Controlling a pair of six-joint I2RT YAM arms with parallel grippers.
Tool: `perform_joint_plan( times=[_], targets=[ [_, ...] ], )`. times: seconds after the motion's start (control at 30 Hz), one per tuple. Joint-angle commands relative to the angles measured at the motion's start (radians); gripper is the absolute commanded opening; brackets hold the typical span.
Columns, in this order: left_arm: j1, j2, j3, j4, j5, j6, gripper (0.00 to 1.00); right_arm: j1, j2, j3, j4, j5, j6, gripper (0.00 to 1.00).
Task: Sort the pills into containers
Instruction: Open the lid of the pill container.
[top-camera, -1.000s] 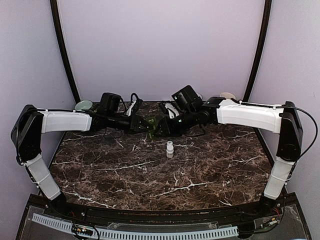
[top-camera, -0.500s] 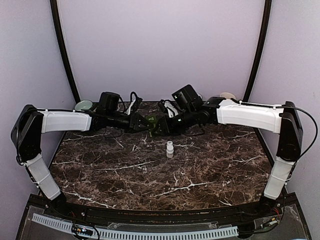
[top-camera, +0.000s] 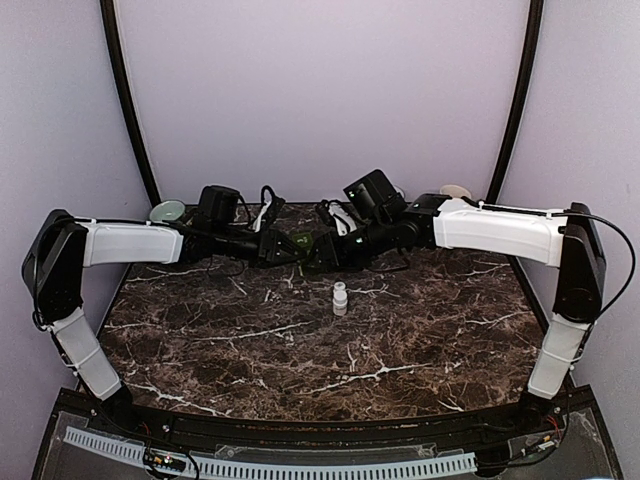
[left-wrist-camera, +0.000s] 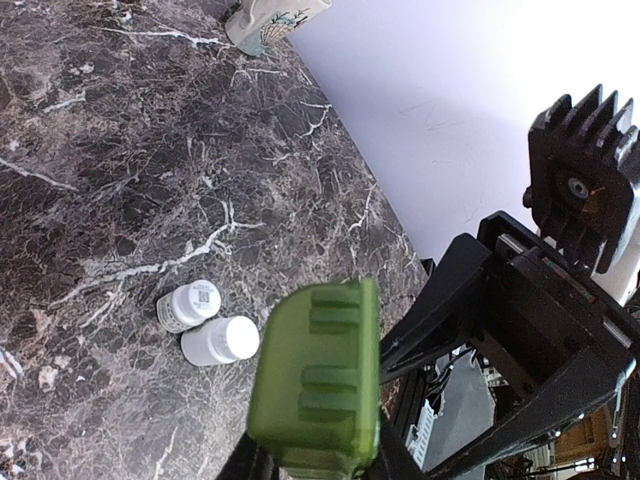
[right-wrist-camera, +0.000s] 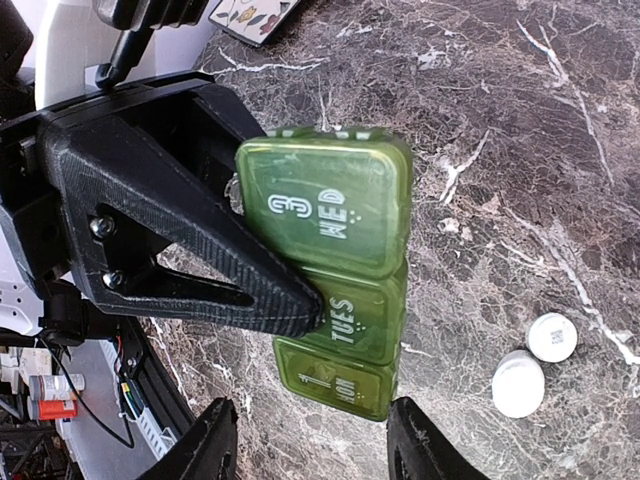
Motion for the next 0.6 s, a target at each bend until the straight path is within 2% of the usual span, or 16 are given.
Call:
perform_joint_plan(
  times=[0.0, 0.57],
  targets=[
    [0.002, -0.056, -0.015, 0.047, 0.049, -0.005, 0.0, 0.006, -0.02, -0.005, 0.025, 0.01, -0.003, 0.5],
    [0.007, -0.074, -0.039, 0.07, 0.066, -0.011, 0.0, 0.001, -0.051, -0.022, 0.035, 0.025, 0.0, 0.48]
  ],
)
